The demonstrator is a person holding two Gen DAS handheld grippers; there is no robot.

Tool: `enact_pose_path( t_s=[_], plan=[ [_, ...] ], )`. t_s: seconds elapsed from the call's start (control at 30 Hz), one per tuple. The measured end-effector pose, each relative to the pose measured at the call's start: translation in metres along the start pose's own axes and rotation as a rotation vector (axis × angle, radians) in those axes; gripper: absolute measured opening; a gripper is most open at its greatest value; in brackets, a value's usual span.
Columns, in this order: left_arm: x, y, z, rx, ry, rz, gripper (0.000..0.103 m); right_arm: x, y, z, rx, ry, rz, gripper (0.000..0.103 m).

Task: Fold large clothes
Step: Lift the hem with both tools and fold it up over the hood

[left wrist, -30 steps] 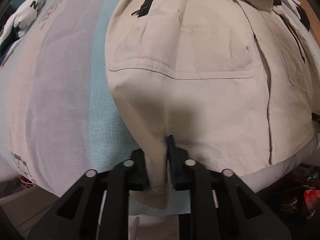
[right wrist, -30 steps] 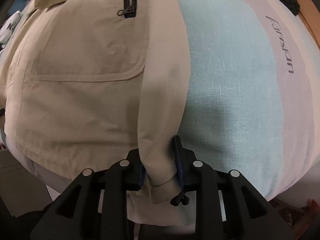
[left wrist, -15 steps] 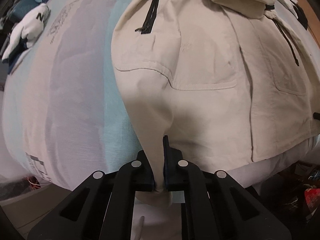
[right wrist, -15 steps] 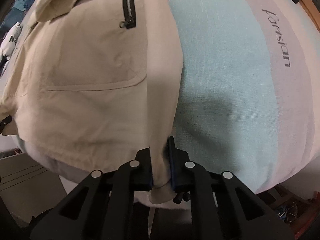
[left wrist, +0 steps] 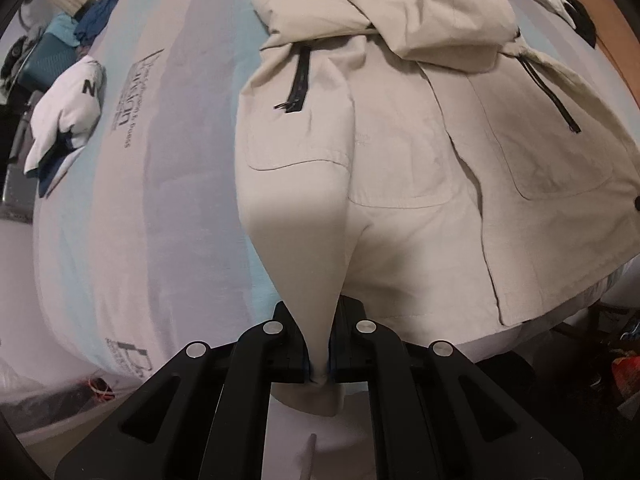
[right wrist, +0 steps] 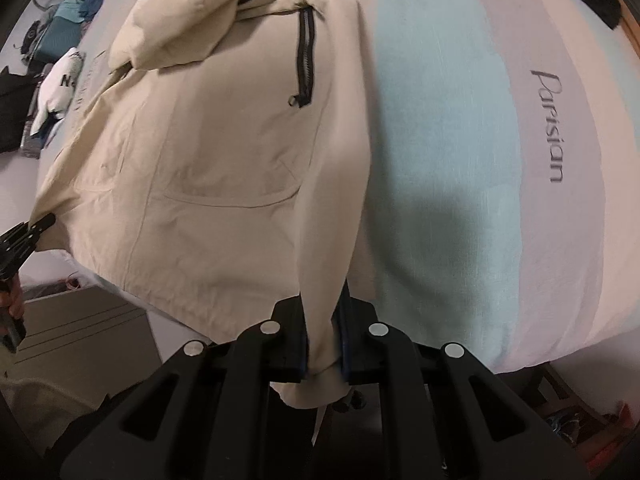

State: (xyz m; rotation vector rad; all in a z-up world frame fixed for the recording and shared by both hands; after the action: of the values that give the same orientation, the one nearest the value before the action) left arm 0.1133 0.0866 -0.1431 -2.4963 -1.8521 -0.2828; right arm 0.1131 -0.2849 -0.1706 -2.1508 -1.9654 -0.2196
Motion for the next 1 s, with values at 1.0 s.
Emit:
enact_pose_path(
  t_s=[1.0],
  plan=[
    [0.070, 0.198, -0.028, -0.110, -0.102, 0.092, 0.005, 0.027, 0.179, -0.071, -0.197, -0.106, 0.137, 0.010]
  ],
)
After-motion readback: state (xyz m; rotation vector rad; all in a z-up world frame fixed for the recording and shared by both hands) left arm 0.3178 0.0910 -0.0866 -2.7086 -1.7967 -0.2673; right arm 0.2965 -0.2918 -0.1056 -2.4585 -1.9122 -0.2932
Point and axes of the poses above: each gripper's, at about its wrist camera, not at the fingertips, and z roughly the way its jaws point, x to its left, y to its top, the point moved 10 cm from there along z, roughly the way its jaws point, and after that the axes turned 8 degrees about z, right-handed, at the moved point
